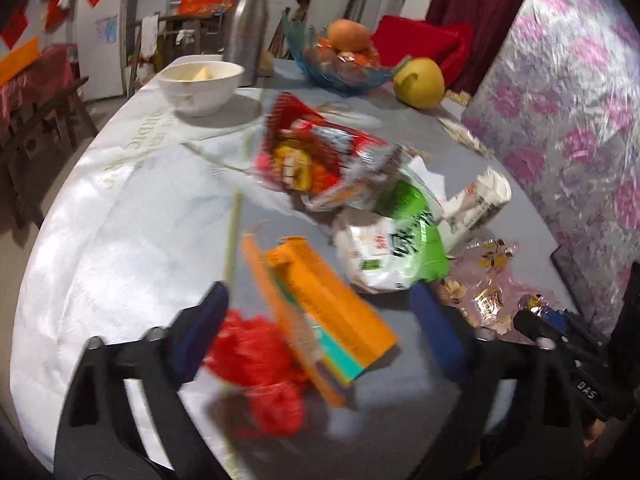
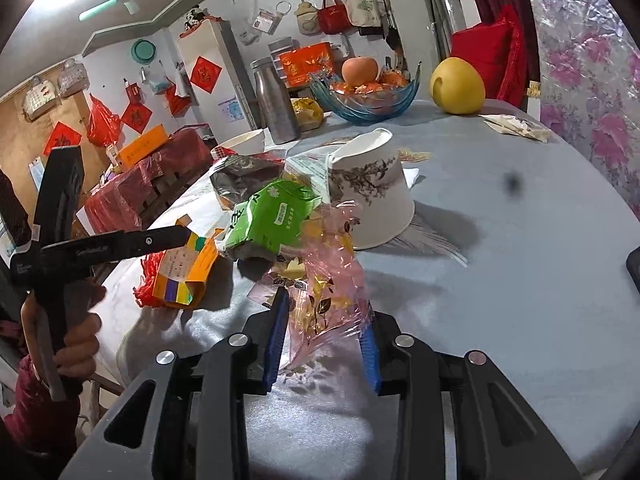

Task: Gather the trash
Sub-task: 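Grasp the orange cardboard box with the left tool while the right tool holds the pink bag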

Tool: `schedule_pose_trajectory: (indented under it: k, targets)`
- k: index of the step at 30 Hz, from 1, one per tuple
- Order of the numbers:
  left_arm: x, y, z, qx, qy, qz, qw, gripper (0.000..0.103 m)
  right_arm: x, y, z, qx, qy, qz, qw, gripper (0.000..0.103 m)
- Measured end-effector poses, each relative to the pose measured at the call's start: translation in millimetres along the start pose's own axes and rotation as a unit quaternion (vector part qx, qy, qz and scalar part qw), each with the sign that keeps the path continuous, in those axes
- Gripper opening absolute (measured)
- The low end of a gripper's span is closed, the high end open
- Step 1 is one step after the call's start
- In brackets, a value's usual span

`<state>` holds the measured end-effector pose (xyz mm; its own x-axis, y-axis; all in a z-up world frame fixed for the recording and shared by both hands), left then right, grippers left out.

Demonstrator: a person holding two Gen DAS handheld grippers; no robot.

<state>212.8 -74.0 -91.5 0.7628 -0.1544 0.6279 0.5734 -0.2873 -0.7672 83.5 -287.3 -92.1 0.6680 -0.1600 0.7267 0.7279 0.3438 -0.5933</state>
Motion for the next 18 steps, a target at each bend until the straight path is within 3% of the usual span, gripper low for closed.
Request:
schedule_pose_trajectory:
  k: [6, 8, 10, 14, 18]
  targets:
    - [-13.5, 36.8, -18.7, 0.085, 0.053, 0.037, 0.9943, 0.091, -2.5, -1.6, -9.2, -0.006, 0.008, 0.0, 1.0, 0.034]
    - [-15.0, 38.7, -15.5, 0.096, 0.056, 0.025, 0.9935, 0.082, -2.5, -4.0, -13.3, -0.007, 0.015, -0.002, 1.0, 0.034]
    - [-13.6, 34.8, -11.0, 0.082, 0.047, 0.016, 0.9954, 0.074, -1.4, -7.0, -18.1, -0.009, 0.023, -0.006, 1.0, 0.034]
    - [-9.0, 6.3, -0.3, 0.026, 0.016, -0.005, 0.9995, 0.072, 1.0, -11.9, -22.5, -0.004, 0.033, -0.012, 0.999, 0.034]
    - [-0.7, -33.2, 15.5, 0.004, -0.007, -0.037, 0.9993, 0.072, 2.5, -14.9, -12.4, 0.009, 0.025, -0.015, 1.0, 0.027]
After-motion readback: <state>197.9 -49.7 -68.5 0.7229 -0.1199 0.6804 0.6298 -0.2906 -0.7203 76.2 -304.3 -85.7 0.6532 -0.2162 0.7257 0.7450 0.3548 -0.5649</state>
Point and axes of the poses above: each gripper's, at about its wrist camera, not at the fingertips, and y roughly the way its jaws point, z to its left, x to its top, the point moved 7 cm from there along y, roughly the way its jaws point, and after that the axes turned 7 degrees about x, right-handed, at the moved point
